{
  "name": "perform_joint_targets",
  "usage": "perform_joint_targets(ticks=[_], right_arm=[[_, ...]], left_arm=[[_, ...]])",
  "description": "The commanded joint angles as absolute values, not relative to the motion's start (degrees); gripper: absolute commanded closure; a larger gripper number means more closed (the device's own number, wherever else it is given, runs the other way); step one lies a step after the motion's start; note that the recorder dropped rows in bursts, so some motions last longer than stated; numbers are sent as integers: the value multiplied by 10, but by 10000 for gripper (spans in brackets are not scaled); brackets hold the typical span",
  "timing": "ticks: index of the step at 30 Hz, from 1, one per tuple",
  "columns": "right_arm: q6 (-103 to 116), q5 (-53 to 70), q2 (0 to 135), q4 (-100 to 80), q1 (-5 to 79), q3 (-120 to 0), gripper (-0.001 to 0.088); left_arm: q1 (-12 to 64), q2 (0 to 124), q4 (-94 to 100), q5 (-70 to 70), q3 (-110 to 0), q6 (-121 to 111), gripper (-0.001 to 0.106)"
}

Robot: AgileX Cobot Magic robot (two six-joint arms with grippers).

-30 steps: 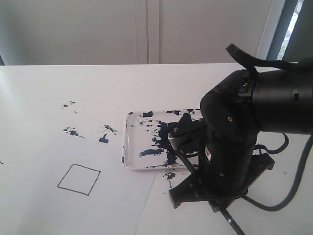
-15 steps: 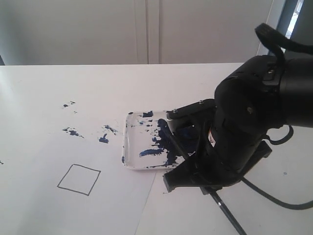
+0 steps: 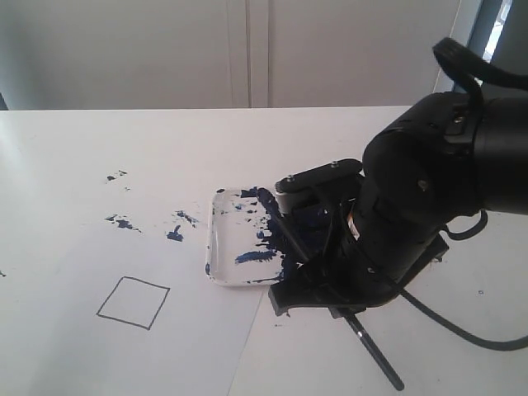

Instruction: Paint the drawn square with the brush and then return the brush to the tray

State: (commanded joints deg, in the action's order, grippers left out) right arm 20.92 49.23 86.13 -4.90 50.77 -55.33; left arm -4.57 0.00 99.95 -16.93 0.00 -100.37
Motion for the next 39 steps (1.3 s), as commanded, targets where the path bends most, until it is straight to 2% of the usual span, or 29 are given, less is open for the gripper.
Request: perform_joint_targets(ticks=[15, 26, 34, 39], right_arm=[[180, 491, 861, -48, 508, -553, 868], [167, 483, 861, -45, 508, -553, 868], [165, 460, 861, -43, 508, -553, 868], [151, 447, 861, -32, 508, -553, 868]], left_arm=[[-46, 0, 952, -205, 0, -1006, 1053], [-46, 0, 813, -361, 0, -1009, 1053], [-46, 13, 853, -318, 0, -1112, 1053], [-46, 58, 857, -315, 0, -1084, 1053]])
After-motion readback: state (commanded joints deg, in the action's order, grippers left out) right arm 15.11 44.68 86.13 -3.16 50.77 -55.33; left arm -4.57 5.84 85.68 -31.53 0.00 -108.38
